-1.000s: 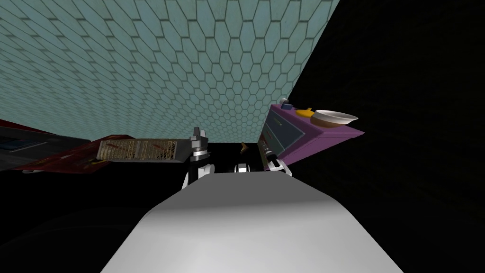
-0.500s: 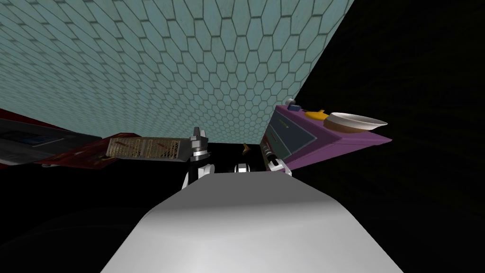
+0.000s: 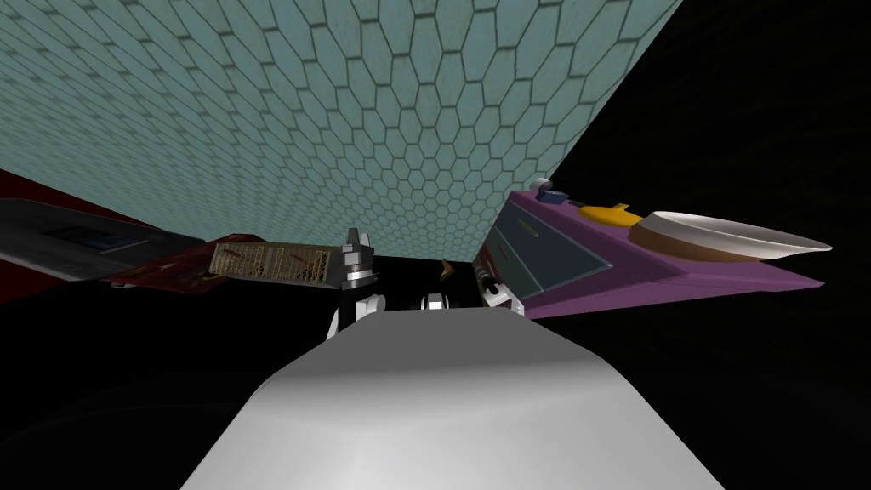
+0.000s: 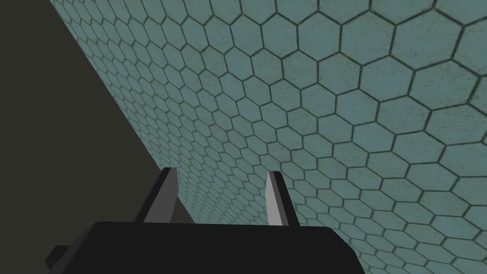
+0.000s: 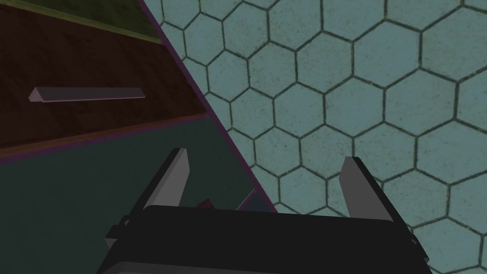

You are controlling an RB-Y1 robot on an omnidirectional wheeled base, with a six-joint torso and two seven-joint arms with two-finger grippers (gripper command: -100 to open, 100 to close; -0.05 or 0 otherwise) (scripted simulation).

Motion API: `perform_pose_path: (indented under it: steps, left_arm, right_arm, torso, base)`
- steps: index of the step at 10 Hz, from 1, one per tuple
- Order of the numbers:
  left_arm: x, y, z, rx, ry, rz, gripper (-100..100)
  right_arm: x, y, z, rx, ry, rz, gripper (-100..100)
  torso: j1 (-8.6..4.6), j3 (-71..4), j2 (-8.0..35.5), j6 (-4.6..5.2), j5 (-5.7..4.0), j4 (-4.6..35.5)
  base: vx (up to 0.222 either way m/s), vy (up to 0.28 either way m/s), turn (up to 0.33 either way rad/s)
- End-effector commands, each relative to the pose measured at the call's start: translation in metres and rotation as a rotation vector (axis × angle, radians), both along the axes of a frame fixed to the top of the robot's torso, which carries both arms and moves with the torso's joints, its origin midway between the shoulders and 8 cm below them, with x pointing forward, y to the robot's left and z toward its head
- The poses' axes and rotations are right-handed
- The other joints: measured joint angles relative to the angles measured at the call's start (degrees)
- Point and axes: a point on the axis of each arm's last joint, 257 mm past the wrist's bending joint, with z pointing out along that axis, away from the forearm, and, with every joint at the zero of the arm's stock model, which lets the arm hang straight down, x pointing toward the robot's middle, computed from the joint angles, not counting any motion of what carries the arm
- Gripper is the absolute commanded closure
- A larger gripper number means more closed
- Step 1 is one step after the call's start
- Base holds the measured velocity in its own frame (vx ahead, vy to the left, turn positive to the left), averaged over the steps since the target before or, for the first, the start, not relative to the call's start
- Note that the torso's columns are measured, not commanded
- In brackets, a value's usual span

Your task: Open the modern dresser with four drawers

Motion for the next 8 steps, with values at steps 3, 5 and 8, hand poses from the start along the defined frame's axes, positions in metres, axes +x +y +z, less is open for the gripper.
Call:
perform_pose_path:
  steps: [3,5,8]
  left_arm:
    - [0.0,0.0,0.0,0.0,0.0,0.0,0]
    - [0.0,0.0,0.0,0.0,0.0,0.0,0]
    - [0.0,0.0,0.0,0.0,0.0,0.0,0]
  right_arm:
    - [-0.024,-0.057,-0.047,-0.131,0.169,-0.088,-100]
    - [-0.036,-0.068,-0.06,-0.144,0.217,-0.119,-100]
    - [-0.067,-0.118,-0.086,-0.25,0.343,-0.191,-100]
  torso:
    - [-0.06,-0.1,-0.1,0.03,-0.01,0.0]
    - [0.01,-0.1,-0.1,0.01,0.01,0.0]
    - [0.01,-0.1,-0.1,0.02,0.0,0.0]
  base:
    - [0.096,0.05,0.096]
    - [0.067,0.041,0.041]
    - [0.073,0.042,0.099]
